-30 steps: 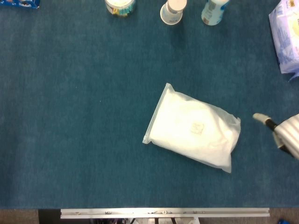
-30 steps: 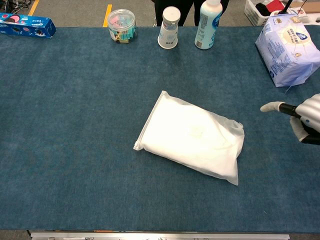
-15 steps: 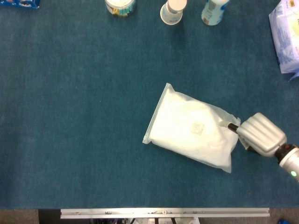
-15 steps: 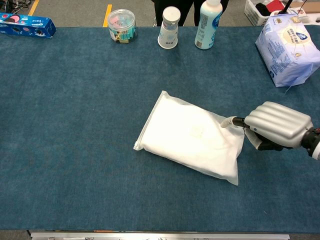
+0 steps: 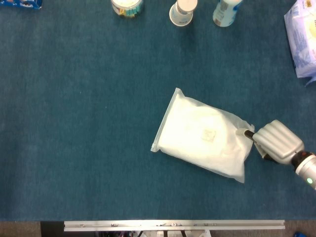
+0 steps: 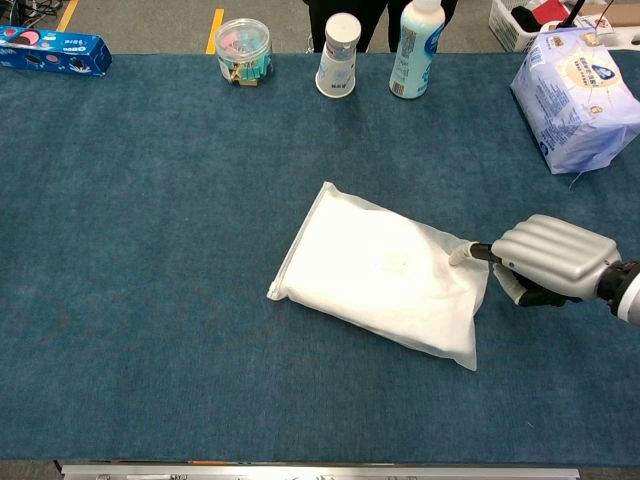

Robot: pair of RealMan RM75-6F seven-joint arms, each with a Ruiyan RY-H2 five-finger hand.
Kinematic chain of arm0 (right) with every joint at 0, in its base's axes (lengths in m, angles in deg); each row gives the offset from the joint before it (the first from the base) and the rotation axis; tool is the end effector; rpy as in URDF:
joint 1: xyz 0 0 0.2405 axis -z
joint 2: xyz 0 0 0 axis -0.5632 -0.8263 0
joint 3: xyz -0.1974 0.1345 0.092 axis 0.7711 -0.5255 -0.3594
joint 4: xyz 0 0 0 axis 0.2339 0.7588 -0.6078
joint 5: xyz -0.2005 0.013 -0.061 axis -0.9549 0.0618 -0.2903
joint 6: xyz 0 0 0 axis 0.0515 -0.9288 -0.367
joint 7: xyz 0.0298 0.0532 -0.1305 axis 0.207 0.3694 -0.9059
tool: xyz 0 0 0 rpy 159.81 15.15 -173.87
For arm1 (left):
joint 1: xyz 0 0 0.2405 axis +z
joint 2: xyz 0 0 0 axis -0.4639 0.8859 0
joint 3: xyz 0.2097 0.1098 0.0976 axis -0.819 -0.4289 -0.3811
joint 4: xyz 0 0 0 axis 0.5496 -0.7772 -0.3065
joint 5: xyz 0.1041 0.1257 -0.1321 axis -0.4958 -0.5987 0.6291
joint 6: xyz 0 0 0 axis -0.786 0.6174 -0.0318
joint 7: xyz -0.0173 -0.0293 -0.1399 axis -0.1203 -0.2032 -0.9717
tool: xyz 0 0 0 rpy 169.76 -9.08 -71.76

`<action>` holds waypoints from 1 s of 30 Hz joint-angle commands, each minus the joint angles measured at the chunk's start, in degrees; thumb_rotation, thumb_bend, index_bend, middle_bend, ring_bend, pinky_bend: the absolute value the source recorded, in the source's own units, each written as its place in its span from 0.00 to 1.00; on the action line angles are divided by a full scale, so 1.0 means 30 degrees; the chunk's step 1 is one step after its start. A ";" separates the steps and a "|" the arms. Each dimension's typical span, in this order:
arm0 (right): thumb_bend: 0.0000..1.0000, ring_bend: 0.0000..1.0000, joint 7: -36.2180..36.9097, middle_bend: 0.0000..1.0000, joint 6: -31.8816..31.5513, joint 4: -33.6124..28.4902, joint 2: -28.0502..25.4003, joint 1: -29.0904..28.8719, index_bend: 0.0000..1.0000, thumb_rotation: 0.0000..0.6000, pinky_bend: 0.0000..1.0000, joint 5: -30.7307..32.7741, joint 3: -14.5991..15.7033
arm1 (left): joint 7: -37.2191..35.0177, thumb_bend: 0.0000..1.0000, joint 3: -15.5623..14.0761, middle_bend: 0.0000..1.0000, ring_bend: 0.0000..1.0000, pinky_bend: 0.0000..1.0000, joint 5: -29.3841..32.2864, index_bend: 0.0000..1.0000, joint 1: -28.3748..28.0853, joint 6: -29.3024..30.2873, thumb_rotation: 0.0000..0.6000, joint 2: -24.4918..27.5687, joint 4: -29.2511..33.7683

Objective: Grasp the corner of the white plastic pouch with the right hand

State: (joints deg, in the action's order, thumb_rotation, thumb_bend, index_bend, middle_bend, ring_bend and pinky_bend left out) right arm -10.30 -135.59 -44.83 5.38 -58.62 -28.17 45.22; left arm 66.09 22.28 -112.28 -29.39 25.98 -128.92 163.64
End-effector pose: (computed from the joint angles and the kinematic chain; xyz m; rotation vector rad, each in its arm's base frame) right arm -0.2497 -0.2085 0.0078 2.2306 -0.8550 0.5780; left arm -0.2954 0.1632 0.1768 -1.3510 -0.7737 -0.8378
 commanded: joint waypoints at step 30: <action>1.00 0.96 0.1409 1.00 -0.2070 -0.0157 0.0117 -0.0354 0.24 1.00 0.99 -0.1691 0.0738 | 0.0045 0.18 -0.0066 0.44 0.38 0.51 -0.0018 0.48 -0.0016 -0.0148 1.00 -0.0034 -0.0038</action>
State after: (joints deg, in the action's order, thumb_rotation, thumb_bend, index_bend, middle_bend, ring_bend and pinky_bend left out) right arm -6.17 -141.66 -45.16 5.87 -59.74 -33.16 47.43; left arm 66.24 22.08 -112.34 -29.44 25.54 -129.03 163.53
